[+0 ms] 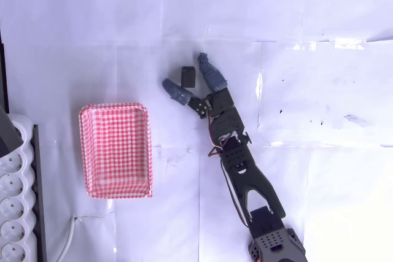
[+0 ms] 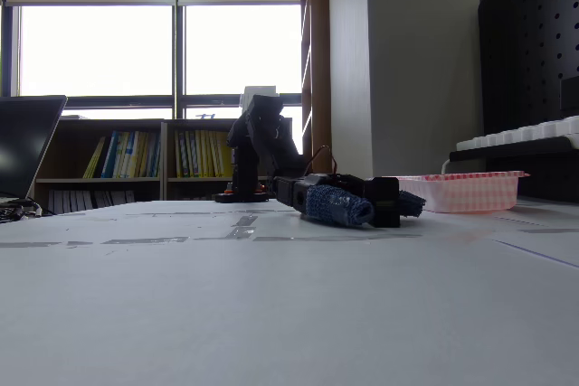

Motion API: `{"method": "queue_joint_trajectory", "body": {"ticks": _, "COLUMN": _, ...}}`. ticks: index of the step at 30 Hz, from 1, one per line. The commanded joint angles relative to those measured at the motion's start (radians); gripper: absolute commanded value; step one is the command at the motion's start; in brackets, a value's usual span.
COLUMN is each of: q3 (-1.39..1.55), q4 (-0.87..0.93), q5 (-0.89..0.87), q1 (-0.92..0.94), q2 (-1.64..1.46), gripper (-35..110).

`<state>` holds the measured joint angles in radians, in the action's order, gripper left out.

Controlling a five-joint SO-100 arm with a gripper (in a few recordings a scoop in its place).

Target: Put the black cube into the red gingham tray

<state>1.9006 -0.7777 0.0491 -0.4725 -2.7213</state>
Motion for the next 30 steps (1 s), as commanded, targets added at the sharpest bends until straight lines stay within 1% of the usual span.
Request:
{"method": "queue_joint_trajectory", "body": {"ticks": 1, "q3": 0.048, "q4": -0.015, "q5": 0.017, "q1": -0.035, "q2": -0.003, "gripper": 39}}
{"method": "queue_joint_trajectory", "body": {"ticks": 6, "q3": 0.048, "q4": -0.017, "q5": 0.015, "q1": -0.037, "q2": -0.003, "gripper": 33}}
{"method": "queue_joint_trajectory", "body": {"ticks": 10, "q3": 0.048, "q4": -0.02, "q5": 0.012, "q1": -0.035, "q2": -0.006, "gripper": 21}}
{"method": "queue_joint_trajectory", "body": {"ticks": 19, "q3": 0.054, "q4": -0.02, "q5": 0.0, "q1": -0.034, "q2": -0.008, "gripper": 1}}
{"method": "queue_joint_trajectory", "body": {"ticks": 24, "q3": 0.044, "q4": 0.031, "q5": -0.014, "q1": -0.031, "q2": 0.005, "gripper": 0}}
{"method": "queue_joint_trajectory", "body": {"ticks": 26, "q3": 0.014, "q4": 0.121, "q5": -0.014, "q1": -0.025, "q2": 0.061, "gripper": 0}}
{"method": "queue_joint_trajectory", "body": {"ticks": 27, "q3": -0.012, "q4": 0.195, "q5": -0.006, "q1": -0.02, "q2": 0.114, "gripper": 0}}
{"method": "queue_joint_trajectory", "body": {"ticks": 29, "q3": -0.048, "q4": 0.417, "q5": 0.04, "q1": -0.011, "q2": 0.25, "gripper": 0}}
{"method": "queue_joint_trajectory", "body": {"ticks": 30, "q3": -0.037, "q4": 0.588, "q5": 0.064, "q1": -0.006, "q2": 0.322, "gripper": 0}}
